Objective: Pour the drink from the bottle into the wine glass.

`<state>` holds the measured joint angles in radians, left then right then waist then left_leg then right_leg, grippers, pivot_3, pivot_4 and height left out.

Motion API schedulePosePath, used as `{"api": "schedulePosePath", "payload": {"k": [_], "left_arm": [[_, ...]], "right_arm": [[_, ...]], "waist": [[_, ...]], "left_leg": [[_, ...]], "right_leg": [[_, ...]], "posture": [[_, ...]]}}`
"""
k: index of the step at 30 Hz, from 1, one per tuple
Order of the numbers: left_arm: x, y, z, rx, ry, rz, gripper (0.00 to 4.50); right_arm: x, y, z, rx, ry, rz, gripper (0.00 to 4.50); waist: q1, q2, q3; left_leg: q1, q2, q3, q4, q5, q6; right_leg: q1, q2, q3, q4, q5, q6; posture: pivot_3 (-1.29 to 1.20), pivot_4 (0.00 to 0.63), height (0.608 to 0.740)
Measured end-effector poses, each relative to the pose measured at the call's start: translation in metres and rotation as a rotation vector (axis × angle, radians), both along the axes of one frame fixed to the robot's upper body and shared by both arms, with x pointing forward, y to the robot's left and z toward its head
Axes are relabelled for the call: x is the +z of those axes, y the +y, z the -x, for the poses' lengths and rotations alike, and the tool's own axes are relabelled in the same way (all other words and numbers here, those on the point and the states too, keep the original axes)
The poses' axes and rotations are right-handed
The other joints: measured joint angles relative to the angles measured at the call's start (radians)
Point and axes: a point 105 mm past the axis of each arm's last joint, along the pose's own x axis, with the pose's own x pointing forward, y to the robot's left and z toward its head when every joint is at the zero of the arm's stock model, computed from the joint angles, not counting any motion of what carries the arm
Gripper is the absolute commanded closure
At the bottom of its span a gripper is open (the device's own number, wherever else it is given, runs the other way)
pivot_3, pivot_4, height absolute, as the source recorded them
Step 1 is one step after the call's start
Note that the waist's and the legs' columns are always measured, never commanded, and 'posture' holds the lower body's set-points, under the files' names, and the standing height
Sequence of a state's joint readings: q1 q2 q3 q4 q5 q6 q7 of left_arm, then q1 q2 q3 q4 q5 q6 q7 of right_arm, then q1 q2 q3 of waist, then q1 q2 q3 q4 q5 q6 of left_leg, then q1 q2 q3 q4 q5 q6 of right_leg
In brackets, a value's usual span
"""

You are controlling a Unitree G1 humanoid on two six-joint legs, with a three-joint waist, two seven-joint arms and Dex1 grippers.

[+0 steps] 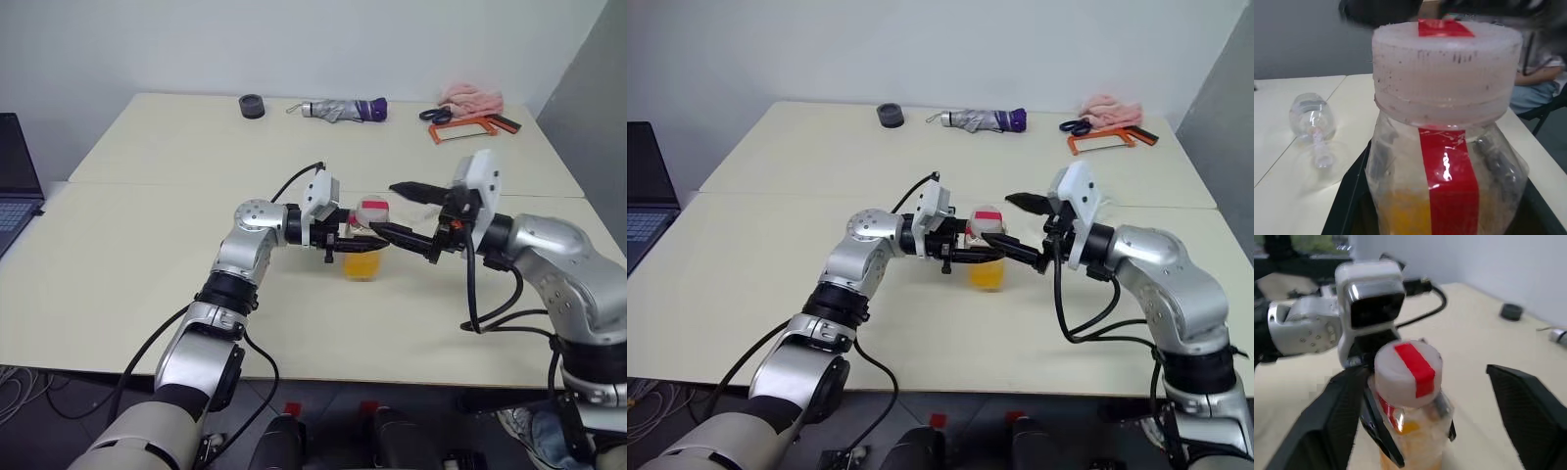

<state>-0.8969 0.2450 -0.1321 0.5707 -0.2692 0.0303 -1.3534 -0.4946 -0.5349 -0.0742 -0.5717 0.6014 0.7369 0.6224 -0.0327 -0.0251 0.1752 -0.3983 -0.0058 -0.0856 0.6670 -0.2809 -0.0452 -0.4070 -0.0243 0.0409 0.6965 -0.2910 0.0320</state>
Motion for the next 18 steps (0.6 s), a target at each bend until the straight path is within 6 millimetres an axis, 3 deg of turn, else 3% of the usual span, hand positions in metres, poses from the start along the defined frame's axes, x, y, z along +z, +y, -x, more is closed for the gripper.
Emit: {"api": "schedulePosePath", "payload": {"k": [3,7,11,17,18], "left_arm": [[-0.002,-0.001,-0.003,0.020,0.001,0.007,2.74],[-0.009,-0.004,-0.007,0.040,0.016,0.010,2.74],[-0.008,-0.005,-0.009,0.040,0.010,0.009,2.74],[-0.009,-0.010,-0.009,0.031,0.005,0.013,2.74],[-0.009,-0.010,-0.009,0.031,0.005,0.013,2.74]], "right_arm": [[-0.002,0.010,0.010,-0.090,-0.025,-0.029,0.00],[-0.027,0.026,0.000,-0.278,0.043,-0.044,0.00],[-0.027,0.026,-0.008,-0.419,-0.001,-0.046,0.00],[-0.025,0.028,-0.011,-0.491,-0.002,-0.111,0.00],[-0.025,0.028,-0.011,-0.494,0.008,-0.127,0.17]], "waist": [[0.000,0.000,0.000],[-0.002,0.000,0.000],[-0.001,0.000,0.000],[-0.002,0.000,0.000],[-0.002,0.000,0.000]], "left_leg": [[0.001,0.000,0.000,0.000,0.000,0.000],[0.000,-0.001,0.001,0.000,0.001,-0.001],[0.000,-0.002,0.001,0.000,0.002,-0.004],[0.000,-0.002,0.001,-0.001,0.002,-0.004],[0.000,-0.002,0.001,-0.001,0.002,-0.003]], "right_leg": [[0.001,0.000,0.000,0.000,0.000,0.000],[-0.001,0.002,0.001,0.001,0.000,0.000],[-0.001,0.001,0.000,0.000,0.000,0.000],[-0.001,0.002,0.000,0.000,0.000,0.000],[-0.001,0.002,0.000,0.000,0.000,0.000]], "posture": [[0.00,0.150,0.740],[0.00,0.150,0.740],[0.00,0.150,0.740],[0.00,0.150,0.740],[0.00,0.150,0.740]]}}
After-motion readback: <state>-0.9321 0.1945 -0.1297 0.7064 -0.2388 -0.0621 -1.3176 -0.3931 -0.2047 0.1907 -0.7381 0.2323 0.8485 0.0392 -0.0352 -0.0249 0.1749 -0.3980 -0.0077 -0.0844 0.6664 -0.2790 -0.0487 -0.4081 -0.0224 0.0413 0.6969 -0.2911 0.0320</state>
